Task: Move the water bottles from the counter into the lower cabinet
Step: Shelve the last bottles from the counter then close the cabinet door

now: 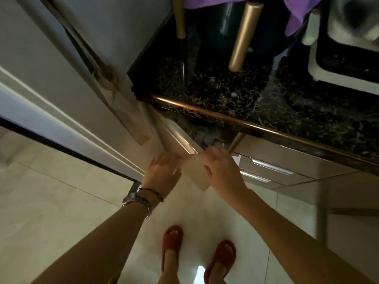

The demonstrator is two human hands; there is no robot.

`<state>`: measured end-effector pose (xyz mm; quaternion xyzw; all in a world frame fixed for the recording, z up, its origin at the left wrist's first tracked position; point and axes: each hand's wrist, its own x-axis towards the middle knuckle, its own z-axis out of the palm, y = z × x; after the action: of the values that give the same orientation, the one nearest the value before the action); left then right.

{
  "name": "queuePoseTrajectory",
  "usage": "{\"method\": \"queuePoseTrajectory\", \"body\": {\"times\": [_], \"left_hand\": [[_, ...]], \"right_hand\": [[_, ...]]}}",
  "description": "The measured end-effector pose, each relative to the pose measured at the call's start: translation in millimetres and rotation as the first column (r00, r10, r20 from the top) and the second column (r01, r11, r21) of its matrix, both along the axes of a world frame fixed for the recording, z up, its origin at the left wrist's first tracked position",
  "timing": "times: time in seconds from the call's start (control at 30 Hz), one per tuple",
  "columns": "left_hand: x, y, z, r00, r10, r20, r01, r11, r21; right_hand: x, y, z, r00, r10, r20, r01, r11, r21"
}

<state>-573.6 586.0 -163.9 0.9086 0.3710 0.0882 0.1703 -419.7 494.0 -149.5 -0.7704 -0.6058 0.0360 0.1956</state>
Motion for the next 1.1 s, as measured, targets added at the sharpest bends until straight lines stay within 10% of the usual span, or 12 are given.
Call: {"method": "queuePoseTrajectory", "body": {"times": [0.37, 1.1], "left_hand": [[13, 44, -13, 0.917, -0.344, -0.199, 0.337, 0.939, -0.070], [55, 43, -24, 0.935, -0.324, -0.144, 0.318, 0.946, -0.062]], "right_hand": [[-62, -21, -29, 0.965, -0.247, 0.083, 0.261, 0.925, -0.276], [-10, 10, -47, 0.905, -0.411, 0.105, 0.424, 0.863, -0.275]]}}
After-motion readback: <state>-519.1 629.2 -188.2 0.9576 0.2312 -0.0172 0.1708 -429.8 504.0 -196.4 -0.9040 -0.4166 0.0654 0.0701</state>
